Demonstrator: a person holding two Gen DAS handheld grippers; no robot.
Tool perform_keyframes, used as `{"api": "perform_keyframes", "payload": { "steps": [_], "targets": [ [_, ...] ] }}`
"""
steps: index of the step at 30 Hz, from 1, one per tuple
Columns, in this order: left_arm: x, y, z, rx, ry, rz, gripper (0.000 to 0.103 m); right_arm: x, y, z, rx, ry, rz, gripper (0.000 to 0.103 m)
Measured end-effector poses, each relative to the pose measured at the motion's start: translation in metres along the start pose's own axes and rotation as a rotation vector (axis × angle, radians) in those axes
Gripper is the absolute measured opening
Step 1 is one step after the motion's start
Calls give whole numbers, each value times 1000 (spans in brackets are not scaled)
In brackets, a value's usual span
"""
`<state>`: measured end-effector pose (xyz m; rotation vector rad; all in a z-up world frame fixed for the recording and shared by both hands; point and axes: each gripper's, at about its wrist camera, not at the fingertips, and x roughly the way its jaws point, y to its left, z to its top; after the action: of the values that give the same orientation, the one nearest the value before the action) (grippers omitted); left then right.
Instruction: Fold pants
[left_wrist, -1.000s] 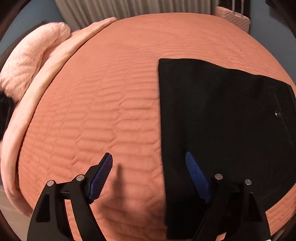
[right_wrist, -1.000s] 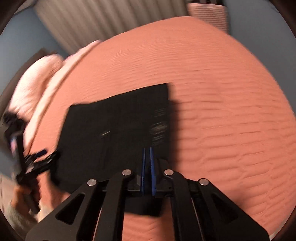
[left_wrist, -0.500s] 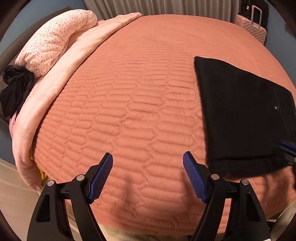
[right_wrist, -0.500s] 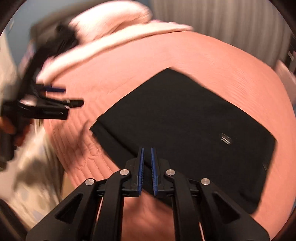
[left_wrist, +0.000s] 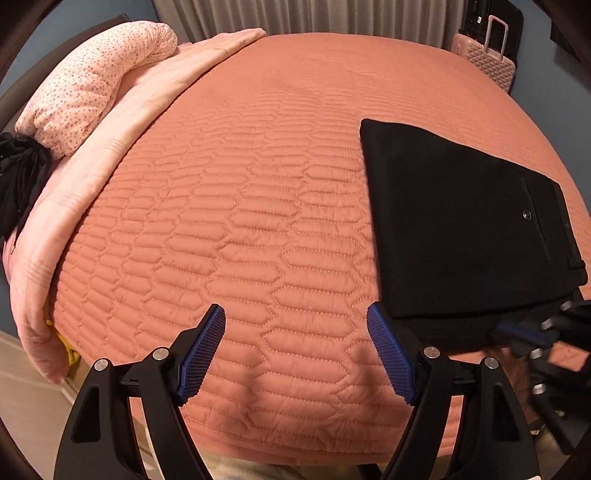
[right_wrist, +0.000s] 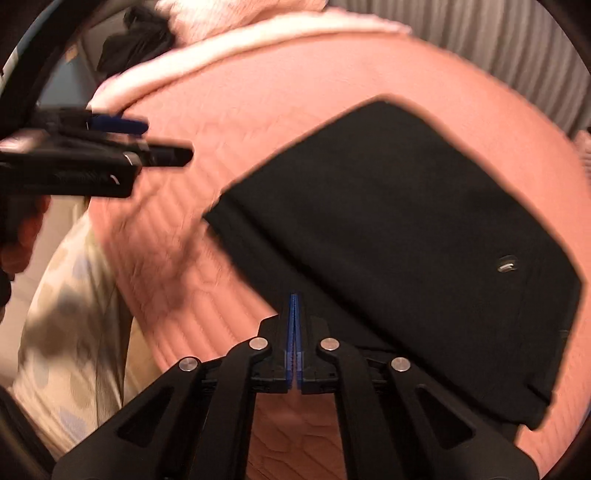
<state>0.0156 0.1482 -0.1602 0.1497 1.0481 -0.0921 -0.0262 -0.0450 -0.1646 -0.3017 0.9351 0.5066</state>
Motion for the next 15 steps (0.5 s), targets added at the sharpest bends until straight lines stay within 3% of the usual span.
{"api": "perform_keyframes", "payload": {
  "steps": [1, 2, 3, 5, 7, 8, 9, 12, 13, 14, 15],
  "targets": [
    [-1, -1, 1, 7, -5, 6, 77, -3, 1, 4, -19, -19, 2, 35],
    [-2, -2, 1, 11, -7, 8, 77, 0, 2, 10, -39, -21, 5, 47],
    [-3, -3, 2, 14, -5, 10, 77, 6, 5, 14, -72, -22, -2, 52],
    [-3, -6, 2, 16, -3, 4, 77, 21, 9, 18, -144, -10, -14, 51],
    [-6, -10, 2, 25, -4, 5, 77, 35, 7, 22, -157, 22, 10, 44],
    [-6, -10, 2, 29, -7, 6, 77, 48, 4, 25, -142, 59, 22, 25],
    [-7, -11, 1, 33, -6, 13, 77, 56, 4, 27, -128, 66, 29, 16],
    [-4, -12, 3, 38, 9, 15, 77, 42, 14, 34, -126, 54, 53, 9],
    [-4, -12, 4, 38, 9, 15, 77, 36, 17, 34, -121, 36, 65, 2],
    [-4, -12, 5, 38, 7, 12, 77, 38, 17, 28, -71, 60, 163, 0],
    [-2, -12, 6, 37, 8, 11, 77, 45, 17, 20, -70, 107, 183, 0]
  ]
}}
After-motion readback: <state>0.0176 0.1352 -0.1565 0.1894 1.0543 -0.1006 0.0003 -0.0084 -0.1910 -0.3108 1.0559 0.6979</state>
